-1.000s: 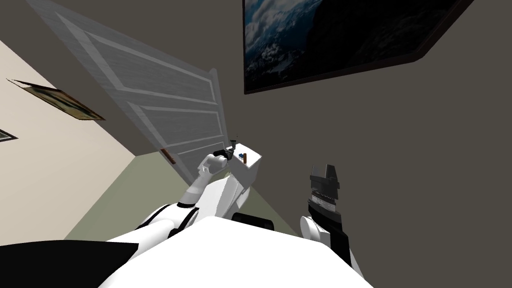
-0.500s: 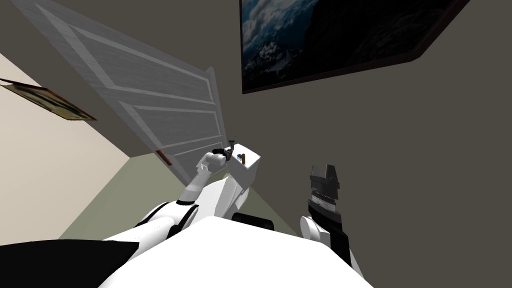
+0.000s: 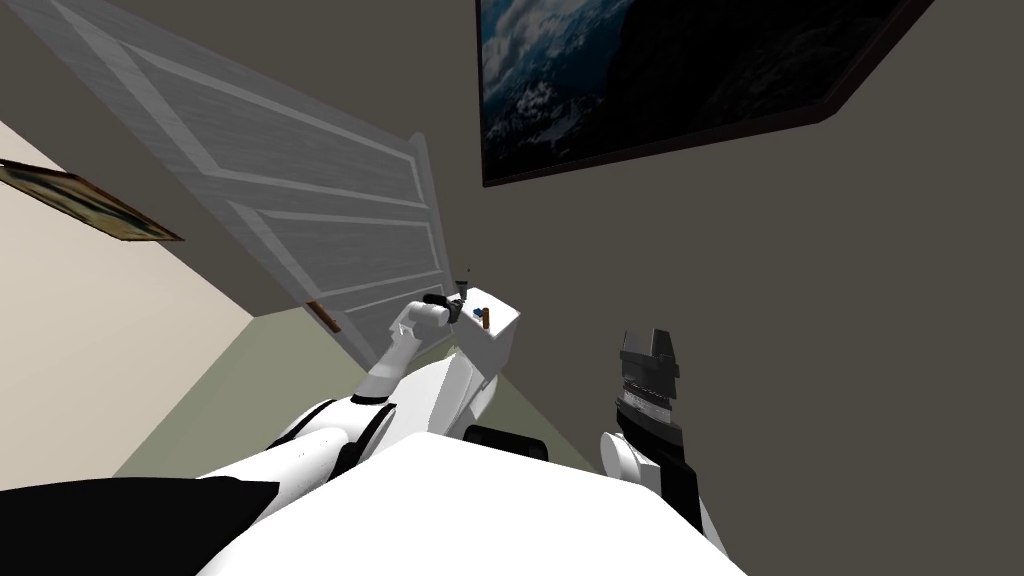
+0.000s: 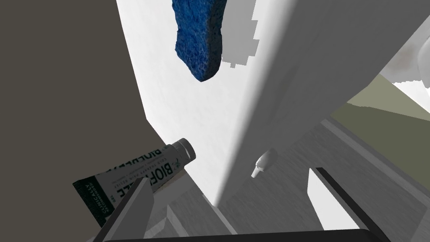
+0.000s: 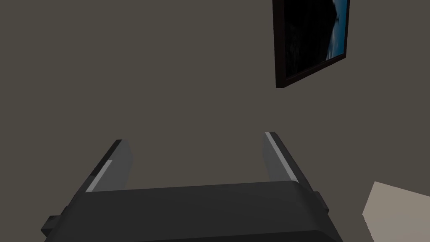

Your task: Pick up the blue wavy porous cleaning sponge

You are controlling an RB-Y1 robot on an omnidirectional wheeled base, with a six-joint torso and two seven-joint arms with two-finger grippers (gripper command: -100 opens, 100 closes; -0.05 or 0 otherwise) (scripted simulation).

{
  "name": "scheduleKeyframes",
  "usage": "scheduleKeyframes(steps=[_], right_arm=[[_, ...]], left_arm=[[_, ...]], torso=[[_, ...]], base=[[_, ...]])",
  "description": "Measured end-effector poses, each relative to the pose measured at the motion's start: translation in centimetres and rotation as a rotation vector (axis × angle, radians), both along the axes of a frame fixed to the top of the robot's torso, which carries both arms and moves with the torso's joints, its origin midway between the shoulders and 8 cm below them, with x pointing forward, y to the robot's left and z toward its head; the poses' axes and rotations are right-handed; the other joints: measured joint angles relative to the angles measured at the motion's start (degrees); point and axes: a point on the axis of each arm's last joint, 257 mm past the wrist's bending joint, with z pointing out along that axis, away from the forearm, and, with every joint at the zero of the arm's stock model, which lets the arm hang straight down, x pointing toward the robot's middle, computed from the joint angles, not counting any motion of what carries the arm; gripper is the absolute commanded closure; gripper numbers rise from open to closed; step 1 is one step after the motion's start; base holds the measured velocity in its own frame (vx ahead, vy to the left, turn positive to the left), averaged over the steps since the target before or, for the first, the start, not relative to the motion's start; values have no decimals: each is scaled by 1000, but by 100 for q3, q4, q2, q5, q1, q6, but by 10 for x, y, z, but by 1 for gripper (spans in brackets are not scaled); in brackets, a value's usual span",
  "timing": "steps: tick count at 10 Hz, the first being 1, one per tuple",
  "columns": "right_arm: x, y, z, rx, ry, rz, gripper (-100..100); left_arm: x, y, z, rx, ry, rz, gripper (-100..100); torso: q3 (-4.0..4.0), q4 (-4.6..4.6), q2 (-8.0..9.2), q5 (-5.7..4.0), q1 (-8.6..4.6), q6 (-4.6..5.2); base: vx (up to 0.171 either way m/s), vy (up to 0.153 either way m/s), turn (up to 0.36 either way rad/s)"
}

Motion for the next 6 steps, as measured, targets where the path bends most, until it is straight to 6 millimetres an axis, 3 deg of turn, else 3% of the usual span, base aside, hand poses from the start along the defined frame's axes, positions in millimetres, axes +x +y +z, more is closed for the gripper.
scheduleKeyframes(steps=[6], right_arm=[[0,0,0,0,0,0,0]], left_arm=[[-14,7,-7,-24,114,6,-100]], torso=[[2,0,3,1,2,0]], base=[[9,-2,-22]])
